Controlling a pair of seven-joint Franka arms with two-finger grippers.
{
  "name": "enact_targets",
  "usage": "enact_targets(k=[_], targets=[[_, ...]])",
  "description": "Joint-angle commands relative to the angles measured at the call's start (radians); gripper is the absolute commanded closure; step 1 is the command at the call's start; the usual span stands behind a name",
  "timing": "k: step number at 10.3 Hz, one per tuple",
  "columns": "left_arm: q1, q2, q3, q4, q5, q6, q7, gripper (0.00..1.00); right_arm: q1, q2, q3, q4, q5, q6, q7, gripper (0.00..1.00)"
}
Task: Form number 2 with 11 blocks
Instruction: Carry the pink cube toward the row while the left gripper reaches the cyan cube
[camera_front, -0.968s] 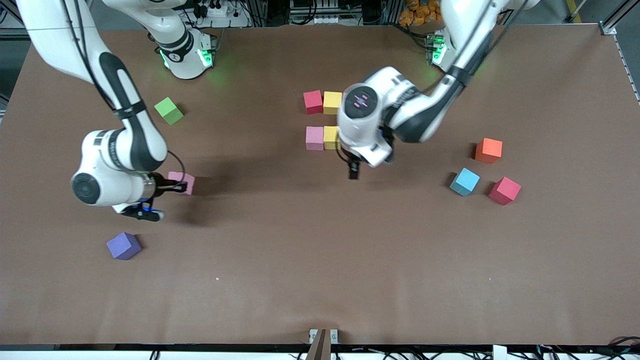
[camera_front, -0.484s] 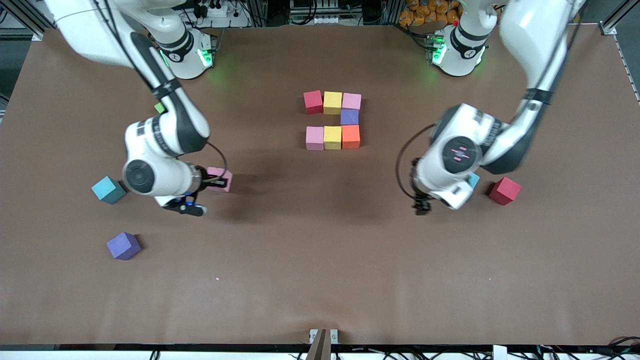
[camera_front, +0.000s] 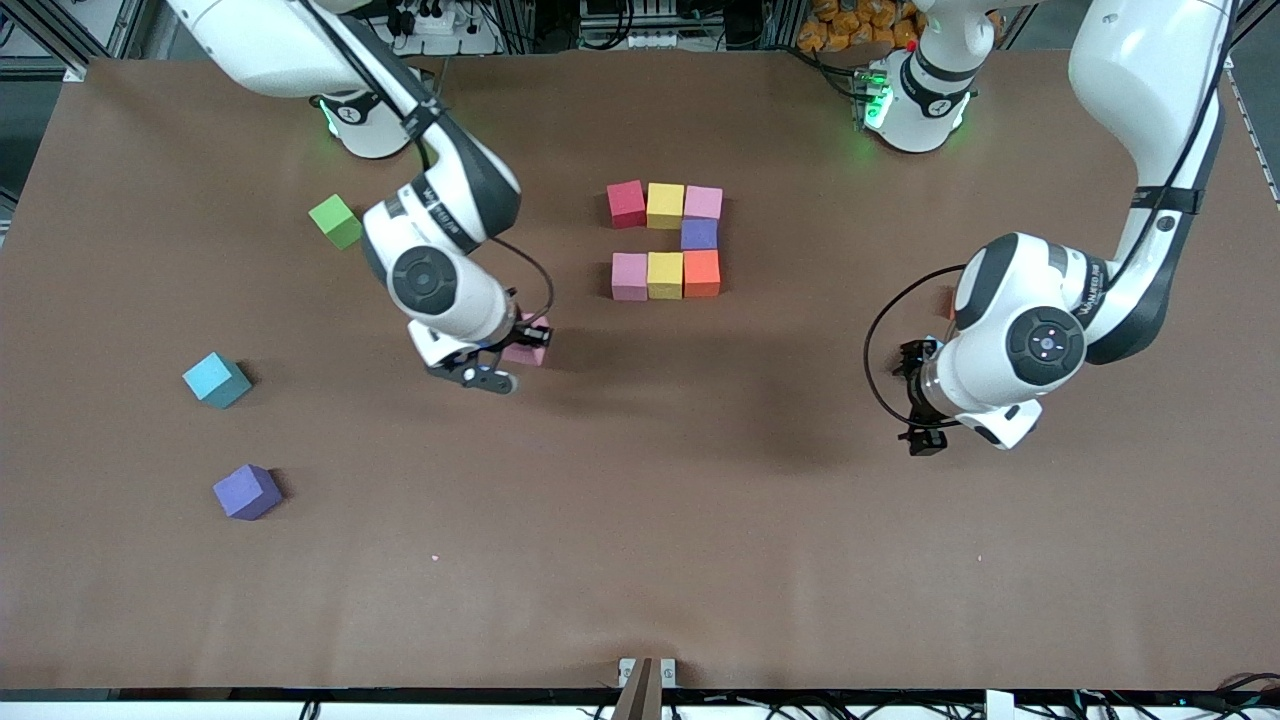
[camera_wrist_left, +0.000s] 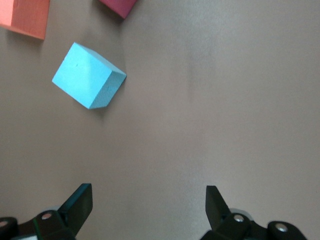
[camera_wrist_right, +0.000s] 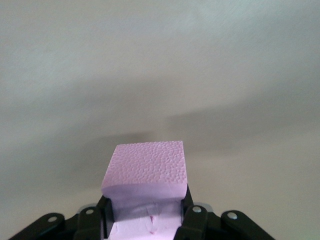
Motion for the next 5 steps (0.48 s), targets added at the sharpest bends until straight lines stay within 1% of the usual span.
enact_targets(k=[1, 4, 5], targets=[[0.039, -0.040, -0.017, -0.025, 0.013, -0.031, 0.028, 0.00, 0.077, 0.077, 0.007, 0.082, -0.034, -0.005, 0.082, 0.95], [0.058, -0.034, -0.017, -0.026, 0.001, -0.031, 0.048, 0.00, 0.149, 0.124, -0.006, 0.135, -0.040, -0.006, 0.118, 0.95], [0.062, -0.028, -0.017, -0.034, 0.000, -0.031, 0.051, 0.00, 0.174, 0.143, -0.019, 0.163, -0.040, -0.011, 0.131, 0.95]])
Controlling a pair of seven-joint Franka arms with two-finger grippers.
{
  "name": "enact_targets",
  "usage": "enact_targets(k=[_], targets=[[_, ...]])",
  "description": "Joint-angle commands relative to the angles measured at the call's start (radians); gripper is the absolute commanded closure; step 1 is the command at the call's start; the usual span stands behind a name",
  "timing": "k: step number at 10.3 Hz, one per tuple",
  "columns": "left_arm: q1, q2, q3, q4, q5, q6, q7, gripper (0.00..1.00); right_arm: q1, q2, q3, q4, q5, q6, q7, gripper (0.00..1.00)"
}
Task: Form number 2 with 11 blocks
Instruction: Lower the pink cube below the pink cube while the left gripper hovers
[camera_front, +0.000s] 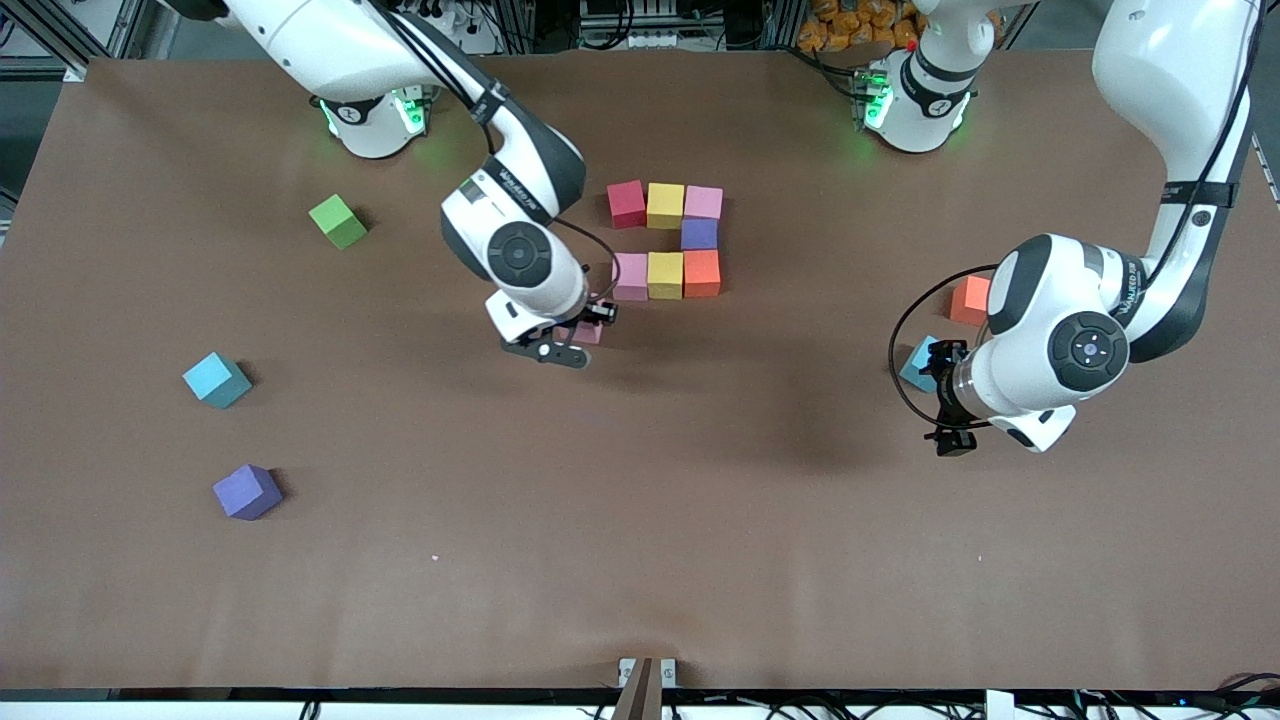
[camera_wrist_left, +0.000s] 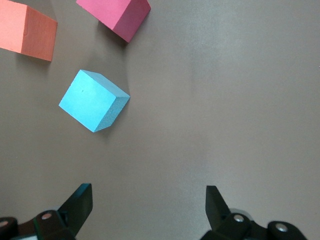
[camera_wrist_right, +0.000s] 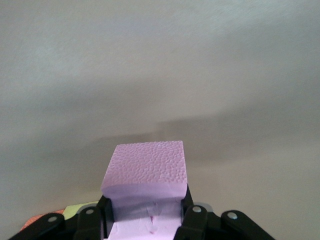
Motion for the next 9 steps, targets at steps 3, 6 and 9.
enact_targets(k=[3, 6, 9], targets=[[0.054, -0.011, -0.014, -0.038, -0.002, -0.007, 0.080, 0.00, 0.088, 0.107, -0.051, 0.147, -0.026, -0.022, 0.029, 0.95], [0.079, -0.013, -0.017, -0.035, -0.003, -0.005, 0.097, 0.00, 0.106, 0.133, -0.056, 0.173, -0.032, -0.022, 0.026, 0.95], [0.111, -0.010, -0.016, -0.032, -0.005, 0.002, 0.120, 0.00, 0.132, 0.148, -0.056, 0.173, -0.079, -0.022, 0.019, 0.95]])
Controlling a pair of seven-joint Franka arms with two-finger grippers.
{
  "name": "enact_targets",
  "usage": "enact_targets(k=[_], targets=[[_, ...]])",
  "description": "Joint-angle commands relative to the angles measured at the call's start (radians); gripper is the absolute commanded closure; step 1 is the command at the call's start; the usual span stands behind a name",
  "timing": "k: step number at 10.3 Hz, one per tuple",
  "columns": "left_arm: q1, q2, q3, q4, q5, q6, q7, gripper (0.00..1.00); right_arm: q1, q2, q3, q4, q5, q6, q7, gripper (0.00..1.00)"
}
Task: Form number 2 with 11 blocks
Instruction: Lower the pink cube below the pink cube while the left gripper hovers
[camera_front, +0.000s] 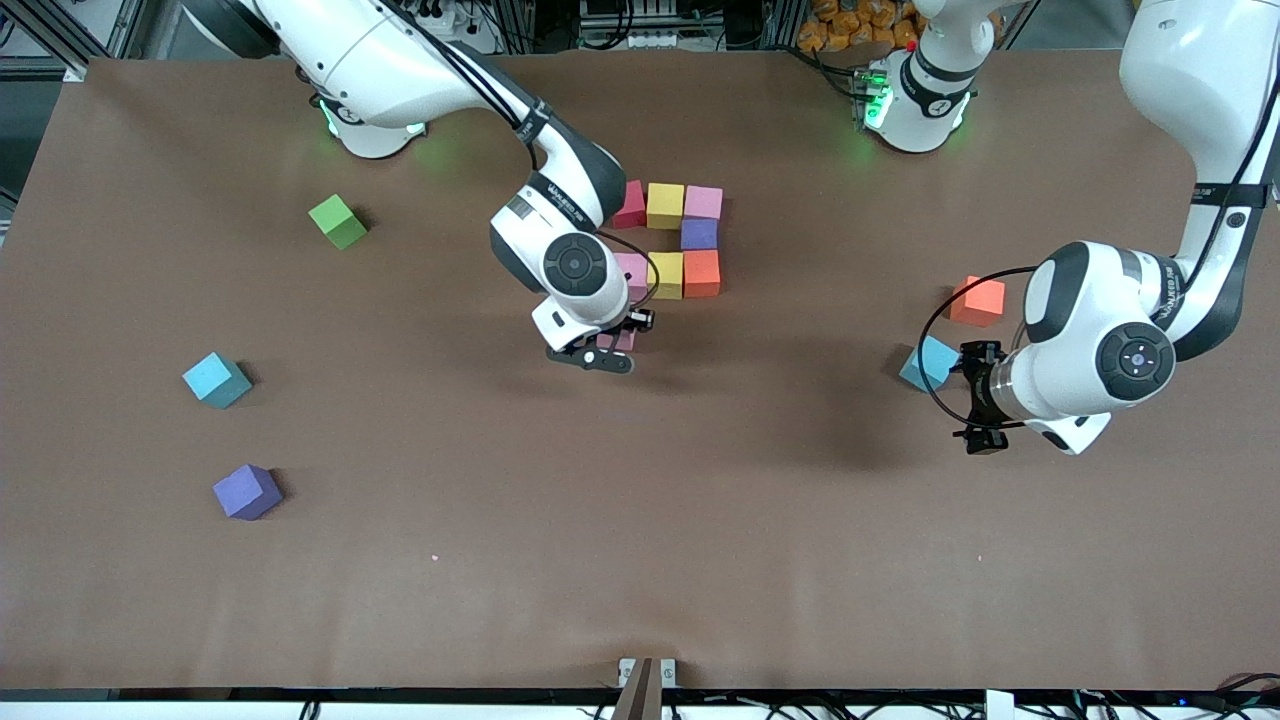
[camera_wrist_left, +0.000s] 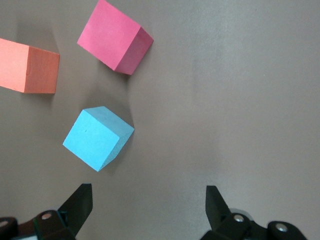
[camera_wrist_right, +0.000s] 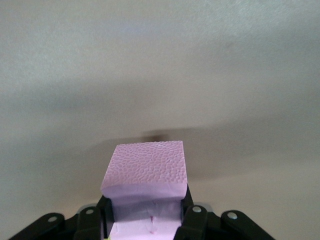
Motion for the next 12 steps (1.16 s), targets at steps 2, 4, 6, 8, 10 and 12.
enact_targets(k=[2, 4, 6, 8, 10, 12], targets=[[0.030, 0.005, -0.009, 0.001, -0.003, 0.009, 0.020, 0.00, 0.033, 0.039, -0.009, 0.038, -0.045, -0.017, 0.015, 0.95], [0.048, 0.006, -0.009, -0.001, 0.000, 0.007, 0.042, 0.00, 0.039, 0.047, -0.009, 0.038, -0.043, -0.014, 0.015, 0.95], [0.053, 0.006, -0.009, 0.001, 0.001, 0.009, 0.062, 0.00, 0.047, 0.060, -0.008, 0.039, -0.043, -0.011, 0.014, 0.95], [0.064, 0.006, -0.009, 0.004, 0.003, 0.009, 0.066, 0.00, 0.055, 0.068, -0.008, 0.042, -0.045, -0.008, 0.011, 0.95], [0.065, 0.006, -0.009, 0.004, 0.006, 0.009, 0.069, 0.00, 0.058, 0.073, -0.008, 0.052, -0.043, -0.008, 0.002, 0.95], [0.067, 0.005, -0.009, 0.010, 0.006, 0.009, 0.069, 0.00, 0.061, 0.074, -0.008, 0.052, -0.043, -0.008, -0.003, 0.95]])
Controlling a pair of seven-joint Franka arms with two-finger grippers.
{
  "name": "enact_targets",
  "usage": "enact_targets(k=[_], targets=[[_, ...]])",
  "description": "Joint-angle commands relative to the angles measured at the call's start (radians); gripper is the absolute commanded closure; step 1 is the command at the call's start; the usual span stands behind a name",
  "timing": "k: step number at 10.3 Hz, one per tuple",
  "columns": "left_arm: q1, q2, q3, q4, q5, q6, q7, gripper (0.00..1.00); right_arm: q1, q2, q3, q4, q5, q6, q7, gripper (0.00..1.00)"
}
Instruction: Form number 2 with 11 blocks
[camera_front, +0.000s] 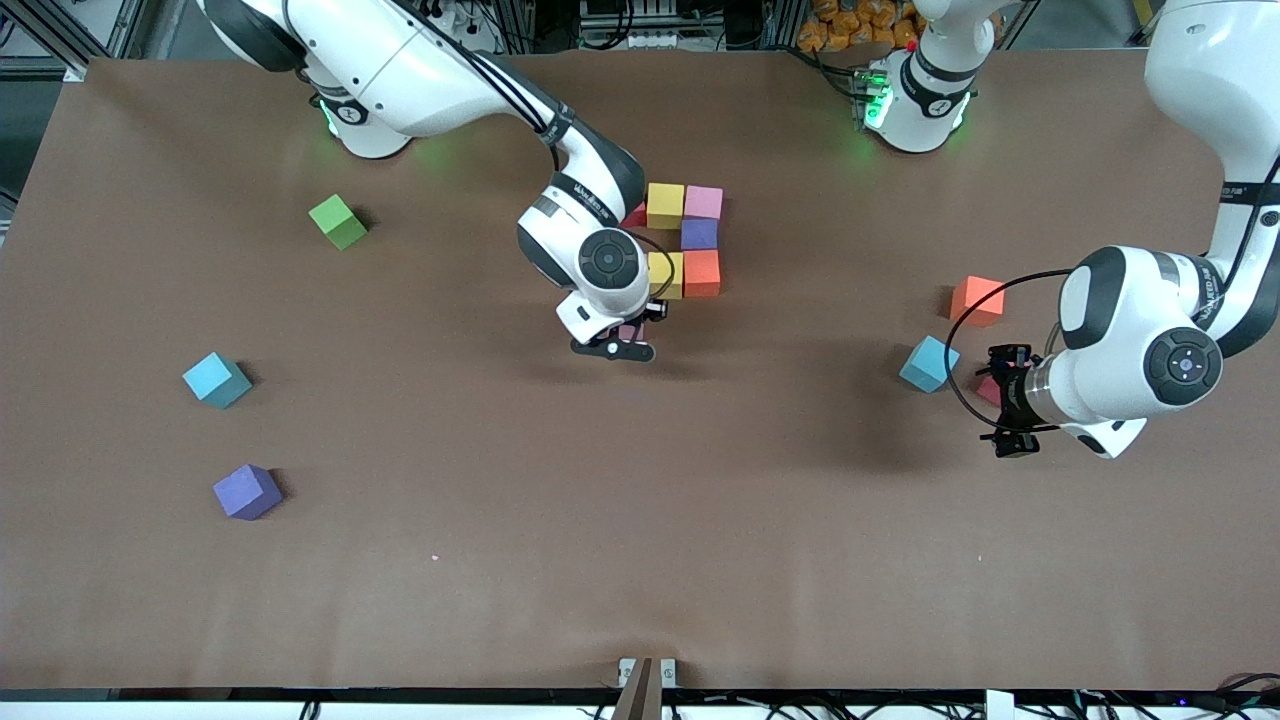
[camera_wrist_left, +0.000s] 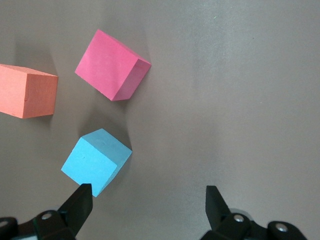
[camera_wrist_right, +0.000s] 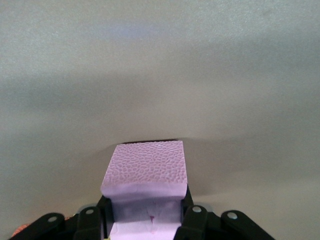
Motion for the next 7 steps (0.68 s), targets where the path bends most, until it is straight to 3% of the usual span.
enact_targets(k=[1, 7], targets=[[0.011, 0.000, -0.010, 0.012, 0.006, 0.003, 0.016, 0.00, 0.018, 0.018, -0.007, 0.031, -0.018, -0.009, -0.012, 0.95], [0.024, 0.000, -0.010, 0.013, 0.001, 0.003, 0.045, 0.00, 0.024, 0.018, -0.006, 0.029, -0.052, -0.009, -0.029, 0.94]])
